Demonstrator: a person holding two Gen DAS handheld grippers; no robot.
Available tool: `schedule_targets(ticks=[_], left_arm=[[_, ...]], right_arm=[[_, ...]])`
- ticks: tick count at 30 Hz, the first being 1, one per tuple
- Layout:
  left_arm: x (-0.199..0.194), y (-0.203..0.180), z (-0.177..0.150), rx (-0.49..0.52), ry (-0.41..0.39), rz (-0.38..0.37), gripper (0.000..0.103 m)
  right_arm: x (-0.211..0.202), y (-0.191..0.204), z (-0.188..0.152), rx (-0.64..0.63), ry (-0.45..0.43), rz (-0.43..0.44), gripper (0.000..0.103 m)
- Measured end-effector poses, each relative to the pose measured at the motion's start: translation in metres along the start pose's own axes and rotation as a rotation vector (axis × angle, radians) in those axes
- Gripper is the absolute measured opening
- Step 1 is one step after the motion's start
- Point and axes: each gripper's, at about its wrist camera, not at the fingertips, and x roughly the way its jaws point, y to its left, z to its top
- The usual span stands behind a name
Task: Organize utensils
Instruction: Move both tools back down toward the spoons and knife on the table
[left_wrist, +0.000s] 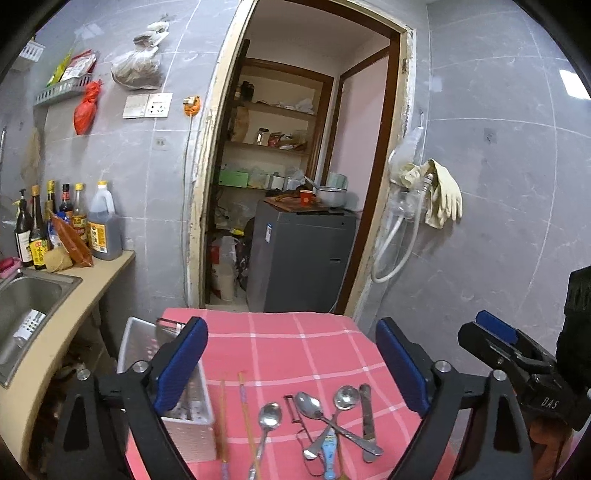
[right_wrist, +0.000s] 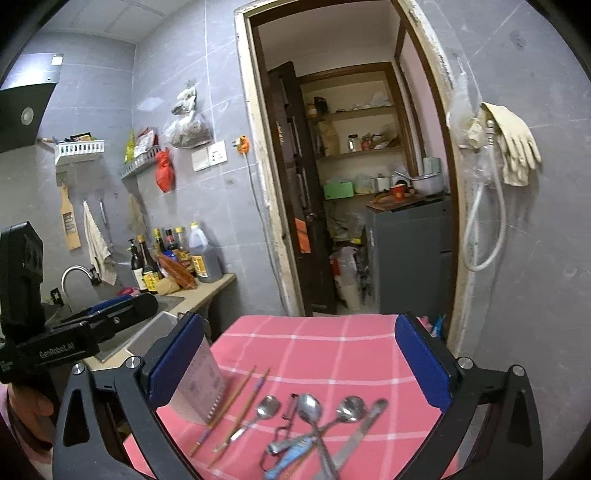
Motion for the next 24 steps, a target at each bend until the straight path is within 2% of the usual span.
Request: schedule_targets(ticks=[10, 16, 21, 24], left_arm=[[0.026, -0.032, -0.029, 0.05, 0.071, 0.005, 0.096], [0.05, -0.04, -0.048, 0.049, 0.153, 0.001, 0.096], [0.077, -0.043, -0.063, 0.034, 0.242, -0.033, 0.095], [0.091, -0.045, -0.072, 0.023, 0.277, -0.054, 0.089]], right_arm=[[0.003, -0.054, -0.023, 0.037, 0.079, -0.042, 0.102], [0.023, -0.086, -0.039, 0.092, 0.167, -0.009, 0.102], [0.048, -0.11, -0.057, 0.144, 0.244, 0.023, 0.102], [0.065, -0.121, -0.07, 0.166, 0.287, 0.048, 0.1]])
